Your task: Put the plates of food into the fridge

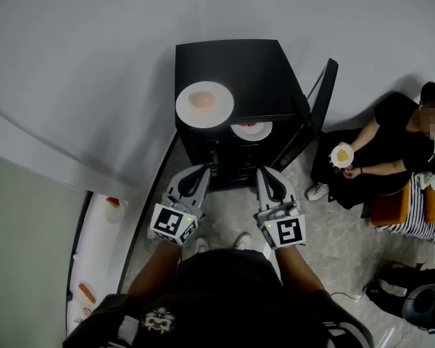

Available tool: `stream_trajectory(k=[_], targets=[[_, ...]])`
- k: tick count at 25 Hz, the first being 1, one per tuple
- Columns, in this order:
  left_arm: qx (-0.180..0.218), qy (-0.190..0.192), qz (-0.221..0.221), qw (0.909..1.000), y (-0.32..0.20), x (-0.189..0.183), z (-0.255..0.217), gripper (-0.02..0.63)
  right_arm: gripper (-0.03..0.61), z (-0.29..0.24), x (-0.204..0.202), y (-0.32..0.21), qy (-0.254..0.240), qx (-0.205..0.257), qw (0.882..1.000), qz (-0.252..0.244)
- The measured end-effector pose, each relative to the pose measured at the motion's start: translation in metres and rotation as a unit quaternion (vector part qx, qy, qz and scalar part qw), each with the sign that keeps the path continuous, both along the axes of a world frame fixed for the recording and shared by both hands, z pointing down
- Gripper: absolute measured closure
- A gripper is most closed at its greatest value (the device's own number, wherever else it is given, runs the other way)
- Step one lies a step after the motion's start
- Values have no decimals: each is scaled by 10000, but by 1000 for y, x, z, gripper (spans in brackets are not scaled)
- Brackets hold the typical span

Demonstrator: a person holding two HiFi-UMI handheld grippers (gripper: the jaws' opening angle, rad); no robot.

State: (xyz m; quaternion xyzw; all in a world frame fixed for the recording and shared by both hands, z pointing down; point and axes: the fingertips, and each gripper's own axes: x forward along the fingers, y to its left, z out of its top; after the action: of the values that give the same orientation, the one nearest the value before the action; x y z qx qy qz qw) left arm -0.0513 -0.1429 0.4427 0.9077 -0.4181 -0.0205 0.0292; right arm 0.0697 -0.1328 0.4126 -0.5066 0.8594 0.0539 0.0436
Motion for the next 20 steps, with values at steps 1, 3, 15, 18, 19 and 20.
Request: stream_trajectory(k=[1, 3, 15, 18, 19, 20], targets=[[16, 6, -5, 10000, 0, 1, -3, 591, 555, -1, -3, 2, 87, -32, 10000, -36], [62, 32, 21, 10000, 0, 6, -9, 591, 555, -3, -6, 5, 228, -76, 9997, -67], [243, 67, 250, 9994, 9, 23, -21, 591, 555, -12, -3, 9, -18, 215, 9997, 85], [248, -8, 191, 9995, 12, 21, -19, 592, 554, -12, -2, 11, -45, 197, 9997, 112], [245, -41, 166, 9996, 12, 21, -18, 592, 554, -12, -2, 11, -56, 190, 9997, 115], [241, -43, 147, 9996, 13, 20, -18, 592, 554, -12, -2, 11, -63, 182, 9997, 116]])
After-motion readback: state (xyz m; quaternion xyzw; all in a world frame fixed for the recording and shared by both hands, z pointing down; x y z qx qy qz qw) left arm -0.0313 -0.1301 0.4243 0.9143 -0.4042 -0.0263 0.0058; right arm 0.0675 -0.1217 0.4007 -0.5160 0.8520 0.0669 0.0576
